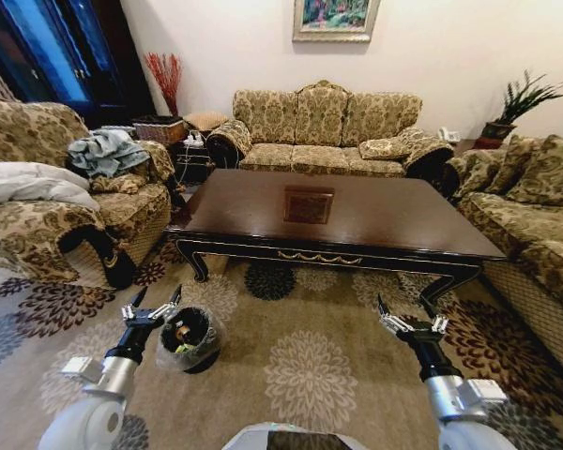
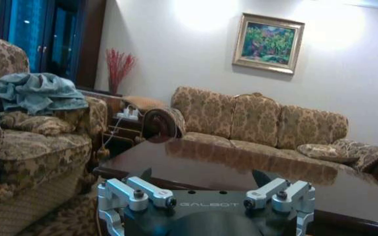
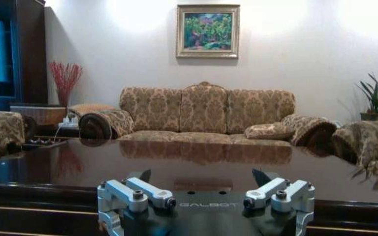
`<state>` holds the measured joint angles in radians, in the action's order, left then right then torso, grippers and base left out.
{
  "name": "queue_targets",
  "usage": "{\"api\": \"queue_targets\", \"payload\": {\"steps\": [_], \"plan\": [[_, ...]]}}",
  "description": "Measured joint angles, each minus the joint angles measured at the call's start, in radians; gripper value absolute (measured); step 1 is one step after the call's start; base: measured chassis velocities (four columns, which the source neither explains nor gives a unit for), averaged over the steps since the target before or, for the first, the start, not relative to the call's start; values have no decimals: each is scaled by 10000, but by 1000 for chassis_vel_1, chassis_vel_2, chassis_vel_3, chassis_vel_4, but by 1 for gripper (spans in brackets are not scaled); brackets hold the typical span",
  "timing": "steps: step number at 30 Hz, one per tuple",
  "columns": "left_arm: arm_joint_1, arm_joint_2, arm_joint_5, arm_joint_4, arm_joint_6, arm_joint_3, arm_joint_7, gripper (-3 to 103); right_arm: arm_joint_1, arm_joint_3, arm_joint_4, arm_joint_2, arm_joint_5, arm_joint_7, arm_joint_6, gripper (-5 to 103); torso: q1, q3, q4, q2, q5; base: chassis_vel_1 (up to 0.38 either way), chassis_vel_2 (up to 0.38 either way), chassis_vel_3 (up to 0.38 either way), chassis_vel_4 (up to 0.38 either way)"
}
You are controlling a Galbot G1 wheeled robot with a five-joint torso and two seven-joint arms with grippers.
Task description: Move to the front of the table and place the trash on the table into the trash bin.
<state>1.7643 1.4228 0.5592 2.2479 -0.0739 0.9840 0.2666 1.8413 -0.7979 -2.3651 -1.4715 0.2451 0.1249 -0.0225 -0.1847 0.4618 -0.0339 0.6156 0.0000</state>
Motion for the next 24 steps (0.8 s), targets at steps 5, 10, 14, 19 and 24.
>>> {"api": "queue_targets", "payload": {"steps": [5, 10, 14, 19, 24], "plan": [[-2, 3, 1, 0, -1, 9, 9, 100, -3, 2, -4, 4, 3, -3, -7, 100, 0, 0, 0, 0, 0, 0, 0, 0, 0], [-3, 6, 4, 1, -4, 12, 16, 100, -6, 2, -7, 7, 5, -6, -15, 100, 0, 0, 0, 0, 0, 0, 0, 0, 0], [-4, 6, 7, 2, -6, 17, 20, 100, -7, 3, -10, 9, 8, -9, -19, 100, 0, 0, 0, 0, 0, 0, 0, 0, 0], [-5, 8, 10, 4, -9, 21, 25, 100, -9, 4, -16, 13, 10, -12, -23, 100, 0, 0, 0, 0, 0, 0, 0, 0, 0], [-6, 9, 12, 6, -10, 25, 29, 100, -9, 3, -18, 15, 13, -16, -25, 100, 0, 0, 1, 0, 0, 0, 0, 0, 0]]}}
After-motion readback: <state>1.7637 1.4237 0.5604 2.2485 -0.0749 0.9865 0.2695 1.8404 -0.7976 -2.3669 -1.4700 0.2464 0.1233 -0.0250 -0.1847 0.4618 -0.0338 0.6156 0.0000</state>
